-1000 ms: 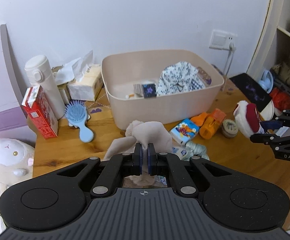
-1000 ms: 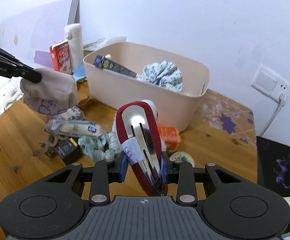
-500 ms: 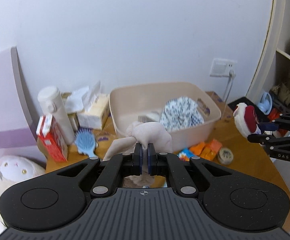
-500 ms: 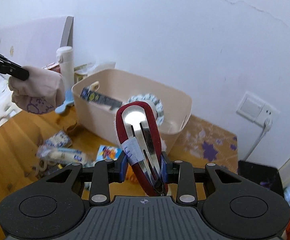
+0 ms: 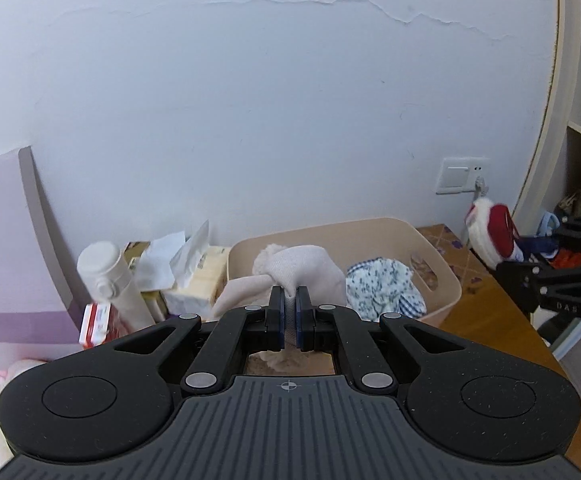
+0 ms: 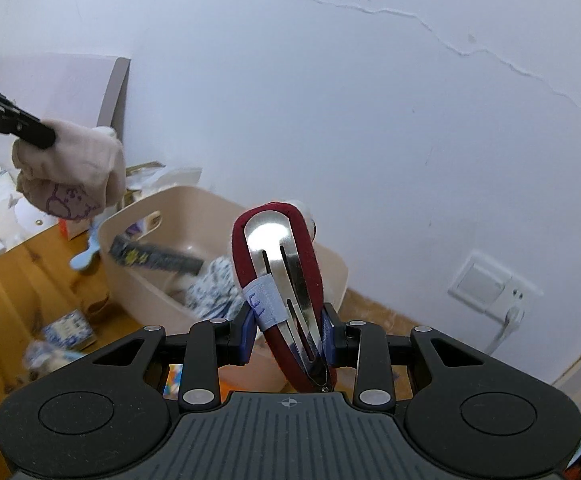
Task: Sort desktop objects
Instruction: 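Lift the pink cloth and hair clip and carry them over the basket, then open both tools to drop the cloth and clip into the basket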
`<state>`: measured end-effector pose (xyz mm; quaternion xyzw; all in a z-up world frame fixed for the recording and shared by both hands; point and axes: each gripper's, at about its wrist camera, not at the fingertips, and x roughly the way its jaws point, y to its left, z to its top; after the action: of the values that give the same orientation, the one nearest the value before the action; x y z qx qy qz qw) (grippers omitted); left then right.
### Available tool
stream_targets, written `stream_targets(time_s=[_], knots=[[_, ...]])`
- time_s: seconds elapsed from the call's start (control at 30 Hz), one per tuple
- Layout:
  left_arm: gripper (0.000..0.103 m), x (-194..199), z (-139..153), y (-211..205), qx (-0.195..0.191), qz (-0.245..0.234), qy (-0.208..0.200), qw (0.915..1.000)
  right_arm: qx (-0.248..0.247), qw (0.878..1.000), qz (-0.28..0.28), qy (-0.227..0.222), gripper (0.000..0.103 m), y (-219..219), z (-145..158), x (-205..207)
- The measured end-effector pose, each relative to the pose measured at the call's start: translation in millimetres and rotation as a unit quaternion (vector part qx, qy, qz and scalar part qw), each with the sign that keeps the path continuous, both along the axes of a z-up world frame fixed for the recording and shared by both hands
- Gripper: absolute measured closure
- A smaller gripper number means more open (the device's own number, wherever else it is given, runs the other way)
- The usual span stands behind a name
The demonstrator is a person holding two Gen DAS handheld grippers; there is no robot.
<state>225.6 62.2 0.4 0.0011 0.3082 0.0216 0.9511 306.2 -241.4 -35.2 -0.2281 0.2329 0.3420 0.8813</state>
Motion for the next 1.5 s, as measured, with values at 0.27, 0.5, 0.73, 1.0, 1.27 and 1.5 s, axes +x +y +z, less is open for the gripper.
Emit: stream_targets(time_s=[0.27,0.5,0.73,1.0,1.27,1.5], knots=[[0.099,41.6,-3.0,-15.6,0.018,0.002,-0.014,0.9997,0.001,1.0,0.003,-0.016,0.071,17.0,4.0,34.2],[0.099,70.6,-22.7,-27.1,0.032,-0.004,0.008,0.9995,0.026,1.0,-0.009,0.006,0.071,21.3,-2.9,60.4],[0.099,101.6,-56.9,-30.9,0.008,0.006,0.06,0.9981,0.028,0.999,-0.018,0.037,0.071,34.9,-25.0,86.4],[0.099,123.2,-86.9,-33.0,-0.002,0.042,0.111,0.993,0.022,0.996,-0.02,0.089,0.071,60.4,-65.5,99.1],[0.088,128.3,-101.9,-31.0,-0.027,0.05,0.149,0.9872,0.017,0.992,-0.008,0.124,0.056,67.0,-87.0,103.9],[0.026,114.6,-98.3,-36.9,-0.017,0.066,0.126,0.9897,0.036,0.99,-0.015,0.134,0.031,61.3,-85.2,98.0]])
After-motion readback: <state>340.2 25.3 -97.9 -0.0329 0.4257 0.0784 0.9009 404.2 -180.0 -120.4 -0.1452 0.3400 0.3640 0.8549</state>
